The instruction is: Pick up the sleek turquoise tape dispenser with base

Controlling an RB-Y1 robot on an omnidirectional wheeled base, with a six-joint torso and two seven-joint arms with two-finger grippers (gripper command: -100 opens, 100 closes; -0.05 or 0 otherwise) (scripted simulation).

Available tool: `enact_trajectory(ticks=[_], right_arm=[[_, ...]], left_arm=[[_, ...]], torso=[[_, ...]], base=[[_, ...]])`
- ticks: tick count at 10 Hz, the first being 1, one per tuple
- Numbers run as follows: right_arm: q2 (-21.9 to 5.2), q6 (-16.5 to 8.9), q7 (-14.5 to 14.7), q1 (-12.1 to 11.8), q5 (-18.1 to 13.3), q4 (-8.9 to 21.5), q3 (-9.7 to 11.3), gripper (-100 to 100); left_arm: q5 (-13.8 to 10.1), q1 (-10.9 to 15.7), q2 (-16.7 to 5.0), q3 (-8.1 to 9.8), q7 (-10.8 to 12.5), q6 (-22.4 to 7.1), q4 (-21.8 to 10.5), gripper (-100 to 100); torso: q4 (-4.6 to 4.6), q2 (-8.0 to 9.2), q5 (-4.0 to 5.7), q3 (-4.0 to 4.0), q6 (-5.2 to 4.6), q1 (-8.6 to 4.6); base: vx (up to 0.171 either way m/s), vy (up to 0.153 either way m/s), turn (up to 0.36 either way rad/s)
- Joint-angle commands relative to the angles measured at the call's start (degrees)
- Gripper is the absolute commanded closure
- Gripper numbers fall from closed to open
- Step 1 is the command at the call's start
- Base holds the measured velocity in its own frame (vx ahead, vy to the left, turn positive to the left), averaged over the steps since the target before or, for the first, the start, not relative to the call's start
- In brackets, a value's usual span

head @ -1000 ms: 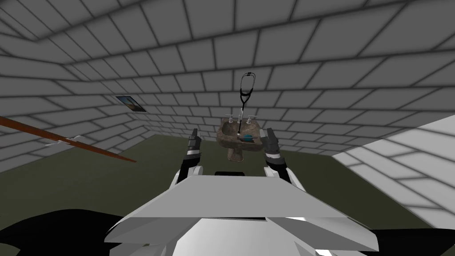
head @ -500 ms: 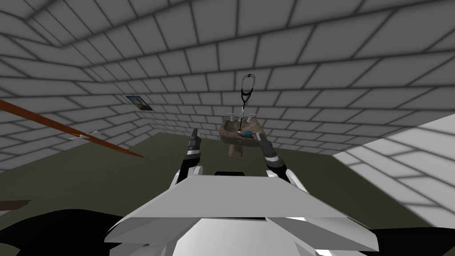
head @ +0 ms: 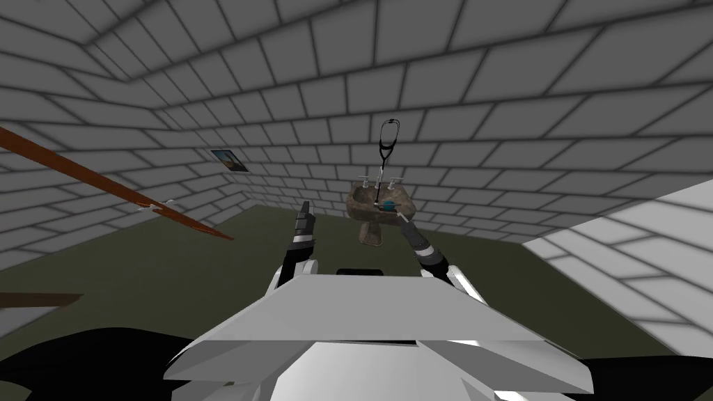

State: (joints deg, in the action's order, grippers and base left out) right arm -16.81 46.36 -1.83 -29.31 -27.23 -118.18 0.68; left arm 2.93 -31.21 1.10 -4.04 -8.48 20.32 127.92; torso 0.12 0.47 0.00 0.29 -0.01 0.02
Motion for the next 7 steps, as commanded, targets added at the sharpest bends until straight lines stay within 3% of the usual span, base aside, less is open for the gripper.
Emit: enact_trajectory(ticks=[1, 3, 6, 7], right_arm=[[-2.2, 1.3, 0.8, -0.5, -2.9, 1.3, -0.7, -100], [-2.2, 1.3, 0.8, -0.5, -5.5, 1.3, -0.7, -100], [-6.3, 3.5, 2.3, -1.2, -11.0, 4.0, -2.6, -100], [-6.3, 3.5, 2.3, -1.2, -12.9, 4.0, -2.6, -100]], left_arm=[[0.0, 0.0, 0.0, 0.0, 0.0, 0.0, 0.0, 0], [0.0, 0.0, 0.0, 0.0, 0.0, 0.0, 0.0, 0], [0.0, 0.0, 0.0, 0.0, 0.0, 0.0, 0.0, 0], [0.0, 0.0, 0.0, 0.0, 0.0, 0.0, 0.0, 0]], torso=[[0.0, 0.0, 0.0, 0.0, 0.0, 0.0], [0.02, 0.07, -0.02, 0.05, 0.0, 0.07], [-0.01, -0.09, -0.02, -0.05, 0.0, 0.09], [0.01, 0.1, -0.02, 0.04, 0.01, 0.05]], base=[[-0.175, 0.047, 0.087], [-0.095, 0.028, 0.011], [-0.128, 0.042, 0.085], [-0.161, 0.036, 0.049]])
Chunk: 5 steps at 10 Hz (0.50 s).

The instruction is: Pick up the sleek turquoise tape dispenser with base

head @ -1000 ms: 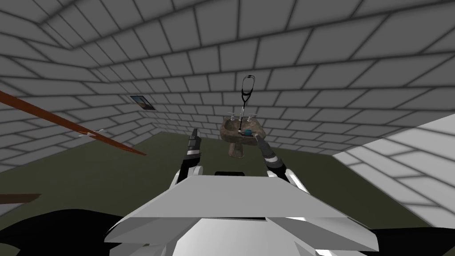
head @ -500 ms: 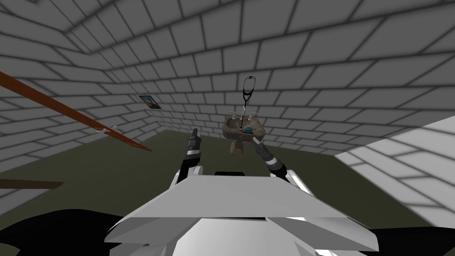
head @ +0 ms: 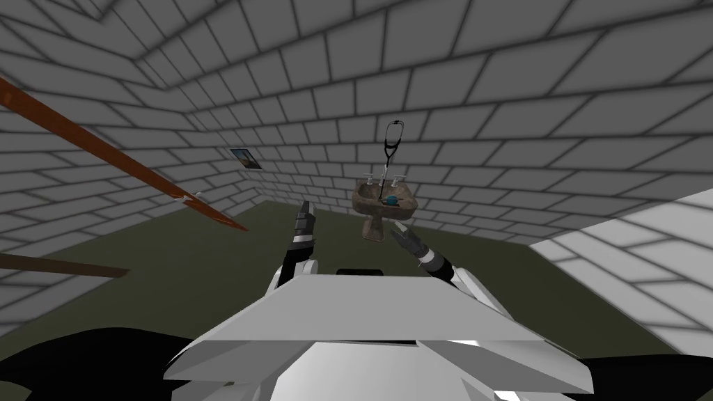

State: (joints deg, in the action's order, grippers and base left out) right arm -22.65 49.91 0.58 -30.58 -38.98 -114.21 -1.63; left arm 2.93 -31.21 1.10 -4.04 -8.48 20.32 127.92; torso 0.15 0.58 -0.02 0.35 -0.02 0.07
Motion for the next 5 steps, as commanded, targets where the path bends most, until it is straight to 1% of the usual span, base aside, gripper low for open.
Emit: enact_trajectory(ticks=[1, 2, 3, 4, 5], right_arm=[[-0.5, 0.0, -0.1, 0.0, -2.3, 0.0, -0.3, -100], [-2.6, 1.1, 0.6, -0.3, -4.3, 1.4, -1.5, -100], [-2.6, 1.1, 0.6, -0.3, -6.0, 1.4, -1.5, -100], [-2.6, 1.1, 0.6, -0.3, -6.7, 1.4, -1.5, -100], [-4.9, 2.1, 1.4, -0.7, -8.9, 2.8, -2.8, -100]], left_arm=[[0.0, 0.0, 0.0, 0.0, 0.0, 0.0, 0.0, 0], [0.0, 0.0, 0.0, 0.0, 0.0, 0.0, 0.0, 0], [0.0, 0.0, 0.0, 0.0, 0.0, 0.0, 0.0, 0], [0.0, 0.0, 0.0, 0.0, 0.0, 0.0, 0.0, 0], [0.0, 0.0, 0.0, 0.0, 0.0, 0.0, 0.0, 0]], torso=[[0.0, 0.0, 0.0, 0.0, 0.0, 0.0], [-0.05, -0.25, 0.01, -0.14, 0.0, -0.06], [-0.07, -0.27, 0.01, -0.16, 0.03, -0.05], [-0.06, -0.26, 0.01, -0.15, 0.0, -0.06], [-0.08, -0.36, 0.02, -0.2, 0.0, -0.07]], base=[[-0.062, 0.017, -0.016], [-0.08, 0.029, 0.142], [-0.095, 0.026, 0.056], [-0.052, 0.018, -0.024], [-0.105, 0.055, 0.132]])
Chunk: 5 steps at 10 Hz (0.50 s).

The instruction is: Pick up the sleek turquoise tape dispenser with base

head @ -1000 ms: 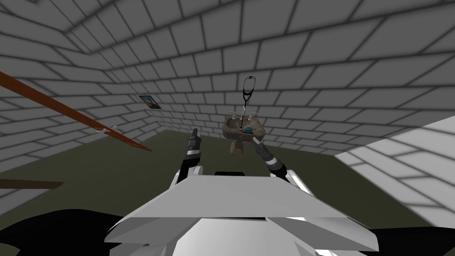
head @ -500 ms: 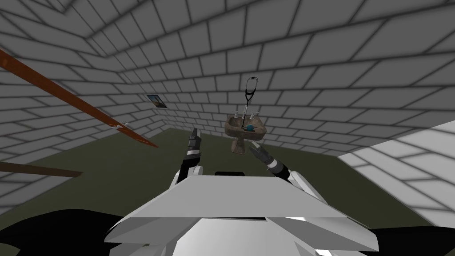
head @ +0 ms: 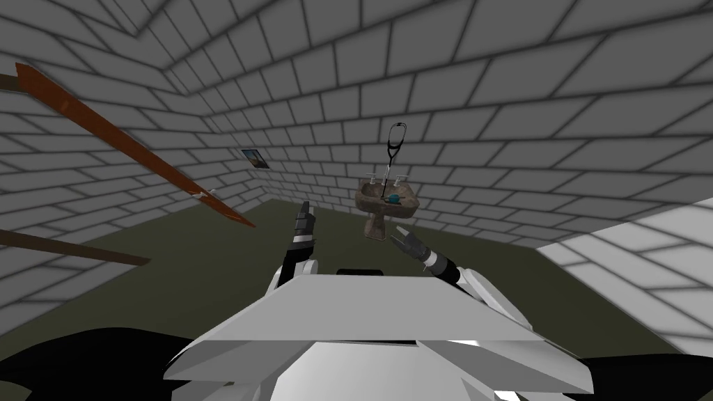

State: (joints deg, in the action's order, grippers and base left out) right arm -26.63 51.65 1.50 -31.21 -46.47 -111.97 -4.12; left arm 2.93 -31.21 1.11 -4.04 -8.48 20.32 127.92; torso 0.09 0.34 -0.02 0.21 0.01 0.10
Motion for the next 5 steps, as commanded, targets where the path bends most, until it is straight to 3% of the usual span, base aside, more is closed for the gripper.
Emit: enact_trajectory(ticks=[1, 2, 3, 5], right_arm=[[-0.9, 0.4, 0.4, -0.1, -2.9, 0.5, -0.4, -100], [-0.9, 0.4, 0.4, -0.1, -3.7, 0.5, -0.4, -100], [-3.2, 1.4, 1.2, -0.5, -5.8, 2.0, -1.9, -100], [-3.2, 1.4, 1.2, -0.5, -8.1, 2.0, -1.9, -100]], left_arm=[[0.0, 0.0, 0.0, 0.0, 0.0, 0.0, 0.0, 0], [0.0, 0.0, 0.0, 0.01, 0.0, 0.0, 0.0, 0], [0.0, 0.0, 0.0, 0.01, 0.0, 0.0, 0.0, 0], [0.0, 0.0, 0.0, 0.01, 0.0, 0.0, 0.0, 0]], torso=[[0.0, 0.0, 0.0, 0.0, 0.0, 0.0], [0.01, 0.01, 0.0, 0.02, -0.02, -0.02], [-0.01, -0.15, 0.02, -0.07, -0.02, -0.08], [-0.01, -0.08, 0.01, -0.04, -0.02, -0.04]], base=[[-0.103, 0.042, 0.059], [-0.041, 0.018, -0.012], [-0.062, 0.044, 0.146], [-0.066, 0.032, 0.028]])
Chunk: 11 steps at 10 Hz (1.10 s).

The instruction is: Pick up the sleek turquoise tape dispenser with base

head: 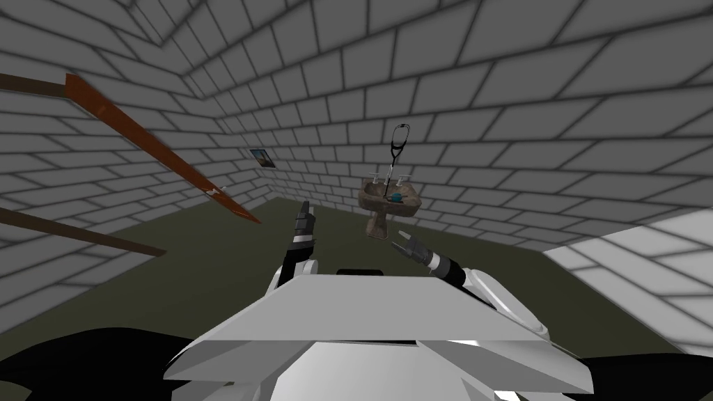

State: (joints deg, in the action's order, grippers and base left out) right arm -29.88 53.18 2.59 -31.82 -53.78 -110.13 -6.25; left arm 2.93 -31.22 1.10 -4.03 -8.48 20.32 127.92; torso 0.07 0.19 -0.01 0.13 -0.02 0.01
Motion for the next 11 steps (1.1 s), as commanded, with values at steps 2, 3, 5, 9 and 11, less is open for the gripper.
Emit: enact_trajectory(ticks=[2, 3, 5, 9, 11], right_arm=[[-2.3, 0.8, 0.8, -0.2, -4.7, 1.5, -1.5, -100], [-2.3, 0.8, 0.8, -0.2, -5.2, 1.5, -1.5, -100], [-4.6, 1.8, 1.6, -0.6, -8.9, 3.0, -3.3, -100], [-9.4, 3.5, 2.9, -1.4, -15.0, 5.8, -7.4, -100], [-11.7, 4.3, 3.6, -1.8, -19.4, 7.2, -9.5, -100]], left_arm=[[0.0, 0.0, 0.0, -0.01, 0.0, 0.0, 0.0, 0], [0.0, 0.0, 0.0, 0.0, 0.0, 0.0, 0.0, 0], [0.0, 0.0, 0.0, -0.01, 0.0, 0.0, 0.0, 0], [0.0, 0.0, 0.0, 0.0, 0.0, 0.0, 0.0, 0], [0.0, 0.0, 0.0, 0.0, 0.0, 0.0, 0.0, 0]], torso=[[0.0, 0.05, -0.02, 0.02, 0.03, 0.09], [0.01, 0.07, -0.02, 0.04, 0.01, 0.09], [-0.01, 0.0, -0.01, -0.01, 0.03, 0.04], [-0.01, -0.05, -0.02, -0.03, 0.0, 0.05], [-0.02, -0.07, -0.02, -0.04, -0.01, 0.09]], base=[[-0.076, 0.056, 0.109], [-0.039, 0.023, -0.01], [-0.056, 0.047, 0.12], [-0.043, 0.048, 0.103], [-0.025, 0.059, 0.104]])
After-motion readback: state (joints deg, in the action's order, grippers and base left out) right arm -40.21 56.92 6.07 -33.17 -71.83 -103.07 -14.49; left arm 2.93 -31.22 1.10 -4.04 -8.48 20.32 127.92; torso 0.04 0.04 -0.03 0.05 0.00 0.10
